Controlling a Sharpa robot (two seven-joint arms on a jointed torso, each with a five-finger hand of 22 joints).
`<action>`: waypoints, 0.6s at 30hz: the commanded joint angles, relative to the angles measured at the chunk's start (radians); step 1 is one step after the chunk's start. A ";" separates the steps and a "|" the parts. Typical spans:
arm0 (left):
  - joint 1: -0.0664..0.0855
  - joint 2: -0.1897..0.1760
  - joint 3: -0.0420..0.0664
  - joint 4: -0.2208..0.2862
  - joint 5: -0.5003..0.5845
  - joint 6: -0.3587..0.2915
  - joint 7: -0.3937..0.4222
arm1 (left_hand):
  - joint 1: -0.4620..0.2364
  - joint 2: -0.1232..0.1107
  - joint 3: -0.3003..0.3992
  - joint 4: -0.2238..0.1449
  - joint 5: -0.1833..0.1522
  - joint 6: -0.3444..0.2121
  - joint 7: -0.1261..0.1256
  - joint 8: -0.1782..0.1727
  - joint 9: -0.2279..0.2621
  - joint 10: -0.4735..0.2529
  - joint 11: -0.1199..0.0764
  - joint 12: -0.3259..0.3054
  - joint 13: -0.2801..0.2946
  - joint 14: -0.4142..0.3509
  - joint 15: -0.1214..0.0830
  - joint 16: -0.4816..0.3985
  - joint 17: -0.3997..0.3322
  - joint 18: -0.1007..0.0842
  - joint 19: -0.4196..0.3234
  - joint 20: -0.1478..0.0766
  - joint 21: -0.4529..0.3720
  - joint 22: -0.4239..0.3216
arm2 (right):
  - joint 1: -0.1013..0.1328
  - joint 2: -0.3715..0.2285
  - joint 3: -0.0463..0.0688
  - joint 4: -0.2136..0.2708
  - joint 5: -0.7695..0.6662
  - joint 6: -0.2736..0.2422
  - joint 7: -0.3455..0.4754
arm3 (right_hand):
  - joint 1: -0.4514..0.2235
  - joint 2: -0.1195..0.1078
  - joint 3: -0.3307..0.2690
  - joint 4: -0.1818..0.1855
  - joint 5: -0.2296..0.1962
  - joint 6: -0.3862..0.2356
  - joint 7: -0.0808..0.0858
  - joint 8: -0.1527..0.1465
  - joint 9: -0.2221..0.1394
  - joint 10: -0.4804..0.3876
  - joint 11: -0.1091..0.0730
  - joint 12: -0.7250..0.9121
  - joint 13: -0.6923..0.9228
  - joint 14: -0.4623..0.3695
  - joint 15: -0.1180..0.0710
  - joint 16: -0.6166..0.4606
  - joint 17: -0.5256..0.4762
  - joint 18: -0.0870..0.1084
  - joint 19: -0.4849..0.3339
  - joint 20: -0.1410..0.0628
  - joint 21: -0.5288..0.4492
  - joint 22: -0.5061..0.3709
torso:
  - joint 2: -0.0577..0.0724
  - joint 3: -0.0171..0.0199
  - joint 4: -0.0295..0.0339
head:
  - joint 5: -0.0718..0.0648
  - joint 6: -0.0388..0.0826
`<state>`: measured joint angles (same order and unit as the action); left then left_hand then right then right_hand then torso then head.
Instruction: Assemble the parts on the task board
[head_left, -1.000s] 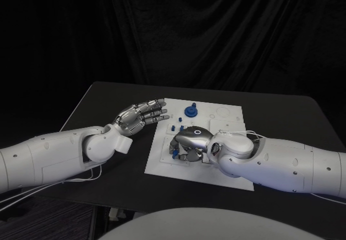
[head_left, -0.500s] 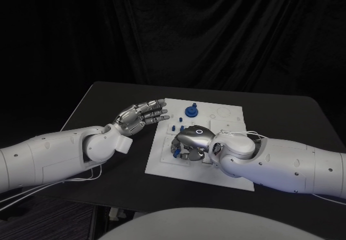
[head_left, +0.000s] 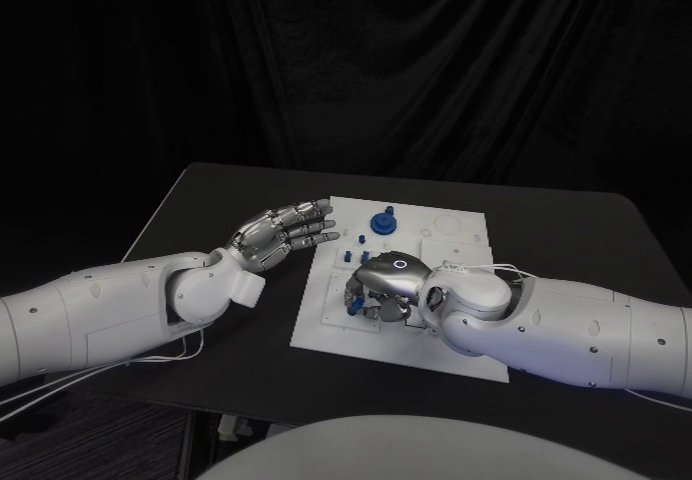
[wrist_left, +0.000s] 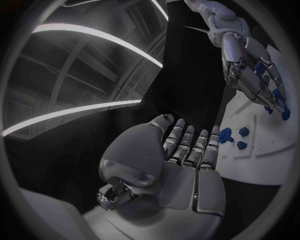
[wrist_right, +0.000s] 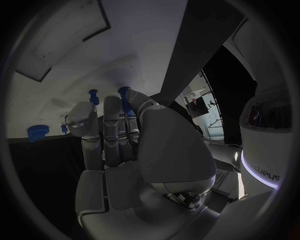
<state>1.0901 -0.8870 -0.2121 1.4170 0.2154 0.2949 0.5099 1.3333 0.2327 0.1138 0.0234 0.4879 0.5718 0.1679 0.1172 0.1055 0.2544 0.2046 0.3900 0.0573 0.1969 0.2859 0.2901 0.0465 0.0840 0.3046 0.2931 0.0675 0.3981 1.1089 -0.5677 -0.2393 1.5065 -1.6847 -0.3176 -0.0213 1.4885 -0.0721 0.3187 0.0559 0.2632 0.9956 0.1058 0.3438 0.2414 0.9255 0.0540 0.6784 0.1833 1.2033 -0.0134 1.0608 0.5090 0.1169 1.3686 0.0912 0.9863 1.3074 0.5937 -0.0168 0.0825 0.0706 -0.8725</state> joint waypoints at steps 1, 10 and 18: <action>-0.002 0.003 0.001 0.000 0.000 0.017 0.002 | -0.011 -0.003 0.006 0.001 0.006 0.004 0.018 0.005 0.000 0.001 0.003 0.005 0.001 0.001 0.004 0.004 0.001 -0.014 0.005 -0.002 0.001 -0.001 | -0.002 -0.001 0.000 -0.001 -0.012 0.013 -0.025 | -0.008 0.007 -0.001 -0.007 0.005 0.011 0.014 0.002 0.176 -0.003 0.003 -0.004 0.000 -0.007 -0.001 -0.005 -0.003 -0.004 -0.006 -0.002 -0.009 0.115 | 0.001 0.0003 0.0007 | -0.001 0.000; -0.003 0.006 0.001 -0.005 0.000 0.017 -0.002 | -0.014 -0.004 0.009 0.002 0.005 0.001 0.019 0.005 -0.001 -0.001 0.002 0.003 0.000 -0.001 0.004 0.003 0.000 -0.014 0.005 -0.002 0.001 -0.003 | -0.002 0.005 0.000 -0.004 -0.006 0.030 -0.006 | -0.081 -0.037 -0.027 0.037 -0.093 -0.262 0.017 -0.203 0.085 -0.199 0.073 -0.133 -0.039 -0.037 0.057 -0.029 -0.040 -0.003 -0.033 0.040 -0.051 0.103 | 0.000 -0.0004 0.0010 | -0.002 0.000; -0.004 0.009 0.001 -0.008 0.000 0.017 -0.003 | -0.016 -0.006 0.011 0.002 0.004 -0.001 0.019 0.005 -0.001 -0.002 0.002 0.002 0.000 -0.002 0.004 0.002 0.000 -0.014 0.004 -0.002 0.001 -0.004 | -0.002 0.011 0.000 -0.008 0.013 0.022 0.024 | -0.111 -0.042 -0.147 0.064 -0.139 -0.597 -0.046 -0.299 -0.080 -0.313 0.103 -0.188 -0.076 -0.067 0.082 -0.018 -0.035 0.009 -0.061 0.075 -0.094 0.093 | 0.000 -0.0004 0.0005 | -0.003 0.000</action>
<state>1.0876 -0.8805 -0.2121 1.4088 0.2154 0.2971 0.5002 1.3286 0.2295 0.1192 0.0235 0.4879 0.5718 0.1680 0.1172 0.1055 0.2542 0.2044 0.3900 0.0572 0.1969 0.2859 0.2901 0.0465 0.0840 0.3047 0.2930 0.0675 0.3953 1.1088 -0.5578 -0.2397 1.4983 -1.6800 -0.2989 -0.0131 1.3828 -0.1171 0.1777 0.1178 0.1270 0.4103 0.0612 0.0482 0.1679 0.6161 0.1556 0.4913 0.1077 1.1377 0.0646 1.0394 0.4726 0.1169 1.3078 0.1594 0.8935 1.3081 0.5937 -0.0170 0.0828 0.0684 -0.8725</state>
